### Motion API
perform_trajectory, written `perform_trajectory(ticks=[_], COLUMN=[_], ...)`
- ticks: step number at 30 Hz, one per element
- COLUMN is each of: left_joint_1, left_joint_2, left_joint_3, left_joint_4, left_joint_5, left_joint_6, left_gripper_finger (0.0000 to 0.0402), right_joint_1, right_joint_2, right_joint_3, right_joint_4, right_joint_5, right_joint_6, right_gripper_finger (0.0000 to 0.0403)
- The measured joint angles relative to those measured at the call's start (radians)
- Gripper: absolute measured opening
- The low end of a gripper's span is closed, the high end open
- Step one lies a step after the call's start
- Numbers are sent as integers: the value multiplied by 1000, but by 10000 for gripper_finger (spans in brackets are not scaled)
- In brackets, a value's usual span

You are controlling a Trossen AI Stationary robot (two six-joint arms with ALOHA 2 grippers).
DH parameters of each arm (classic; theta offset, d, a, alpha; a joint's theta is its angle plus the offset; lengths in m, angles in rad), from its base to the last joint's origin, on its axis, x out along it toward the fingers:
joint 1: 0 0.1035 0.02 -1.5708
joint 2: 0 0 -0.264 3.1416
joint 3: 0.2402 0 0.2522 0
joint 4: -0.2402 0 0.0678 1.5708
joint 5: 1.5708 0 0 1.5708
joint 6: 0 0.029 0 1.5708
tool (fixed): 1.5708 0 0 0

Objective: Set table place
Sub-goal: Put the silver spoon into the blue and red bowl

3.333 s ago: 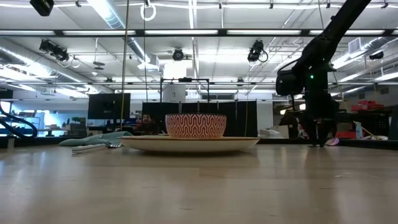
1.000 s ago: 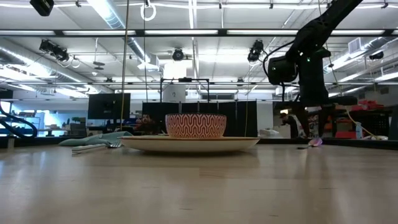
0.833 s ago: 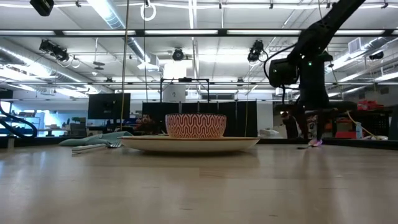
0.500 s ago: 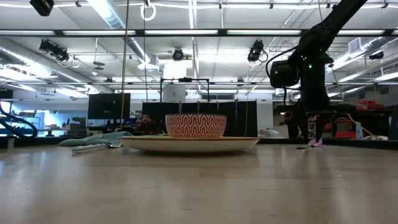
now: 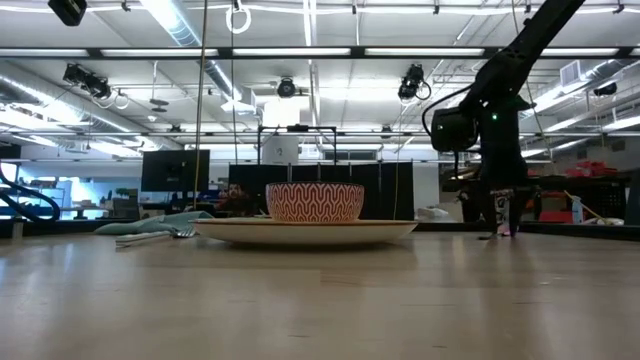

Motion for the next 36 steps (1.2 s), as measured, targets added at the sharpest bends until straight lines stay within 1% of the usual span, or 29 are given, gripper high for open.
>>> perform_trajectory(ticks=[9,14,19,27,32,36], left_joint_1=[0,0,0,0,0,0], left_joint_2=[0,0,0,0,0,0], left_joint_3=[0,0,0,0,0,0], left_joint_4=[0,0,0,0,0,0], left_joint_5=[0,0,0,0,0,0], left_joint_6=[0,0,0,0,0,0], left_gripper_finger=[28,33,40,33,28,32], right_joint_1=[0,0,0,2,9,25], right_joint_2=[7,7,8,8,8,8], right_joint_3=[1,0,0,0,0,1], right_joint_4=[7,6,-4,-2,-2,-2], right_joint_5=[-4,-4,-5,-15,-11,-11], right_joint_6=[2,5,5,-9,-84,-151], right_gripper_finger=[126,121,91,11,12,5])
